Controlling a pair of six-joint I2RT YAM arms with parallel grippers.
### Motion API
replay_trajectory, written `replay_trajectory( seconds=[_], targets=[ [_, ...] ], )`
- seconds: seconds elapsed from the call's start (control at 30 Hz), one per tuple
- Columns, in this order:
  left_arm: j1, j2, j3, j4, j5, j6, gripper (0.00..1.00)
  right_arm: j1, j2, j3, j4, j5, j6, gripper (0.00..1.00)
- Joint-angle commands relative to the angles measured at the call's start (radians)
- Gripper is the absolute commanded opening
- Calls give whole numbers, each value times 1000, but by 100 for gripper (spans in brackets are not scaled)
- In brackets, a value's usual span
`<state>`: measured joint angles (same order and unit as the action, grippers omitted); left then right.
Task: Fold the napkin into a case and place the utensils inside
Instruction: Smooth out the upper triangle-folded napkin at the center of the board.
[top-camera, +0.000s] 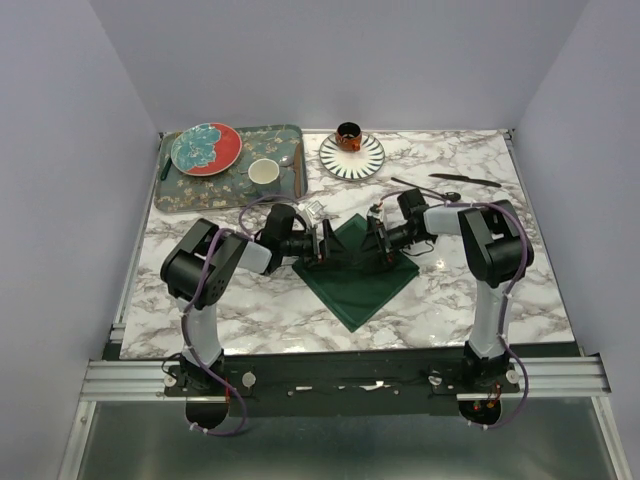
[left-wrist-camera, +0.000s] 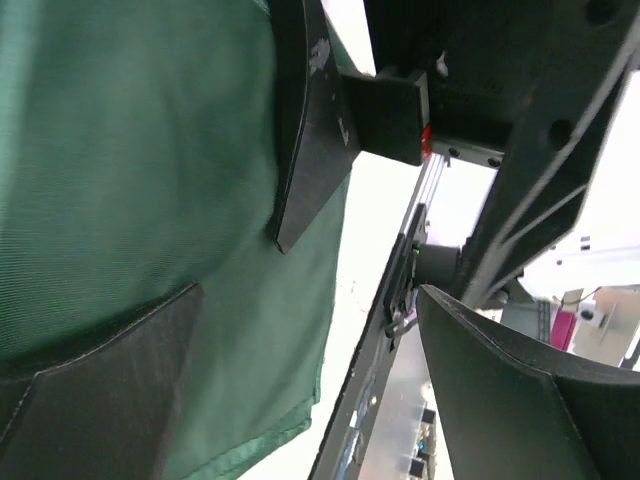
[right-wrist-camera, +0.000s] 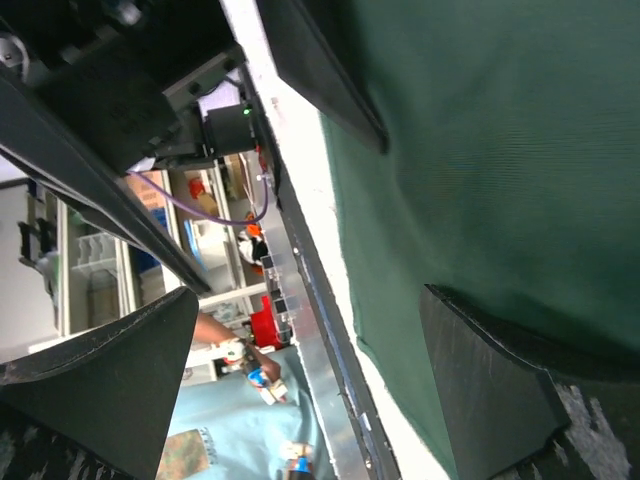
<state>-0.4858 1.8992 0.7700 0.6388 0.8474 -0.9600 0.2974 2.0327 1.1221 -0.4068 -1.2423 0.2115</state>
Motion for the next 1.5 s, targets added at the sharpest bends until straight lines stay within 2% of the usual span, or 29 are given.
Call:
replay_trajectory(
  seconds=[0.0,0.23,0.6,0.8,0.9,0.93,0.97,1.0,1.03,1.07,1.13,1.17,1.2,1.23,1.27,1.3,1.33,1.37,1.47],
  targets=[
    [33,55,-8,67,27,-28,99,-27,67,-7,37,35,16,100],
    [61,80,-35,101,53,-34,99,-86,109,-18,37,37,22,100],
    [141,63,-97,125,93,-22,99,-104,112,-47,34,49,9,100],
    [133,-12,-97,147,111,-10,99,-104,72,-44,23,38,-7,100],
    [124,-132,-60,8,88,125,99,-92,-13,-32,0,12,-12,100],
    [118,-205,-23,-157,53,189,99,-86,-44,-27,-9,9,-14,100],
    [116,-242,-5,-242,29,352,99,-81,-70,-22,-21,4,-27,99],
    [113,-279,15,-327,6,431,99,-81,-125,-10,-53,7,-35,99],
    [110,-348,46,-476,-70,520,99,-80,-149,-2,-73,10,-44,98],
    [104,-379,61,-555,-115,679,99,-81,-169,7,-96,30,-76,97],
    [101,-458,87,-722,-206,837,99,-81,-221,39,-173,59,-115,94],
    [90,-483,87,-760,-287,901,99,-81,-233,51,-193,98,-147,92],
    [85,-505,86,-790,-316,1054,99,-81,-242,60,-229,121,-161,90],
    [79,-538,83,-844,-346,1120,97,-81,-255,80,-243,148,-175,85],
    [66,-554,81,-863,-417,1189,93,-81,-256,91,-251,220,-194,81],
    [58,-568,77,-875,-424,1299,84,-81,-258,99,-262,260,-201,72],
    [53,-597,68,-908,-409,1376,78,-81,-255,113,-267,308,-202,67],
    [37,-614,58,-919,-410,1433,73,-83,-249,134,-274,395,-233,64],
    [-71,-646,26,-933,-488,1549,46,-81,-224,182,-282,544,-267,58]
  ],
)
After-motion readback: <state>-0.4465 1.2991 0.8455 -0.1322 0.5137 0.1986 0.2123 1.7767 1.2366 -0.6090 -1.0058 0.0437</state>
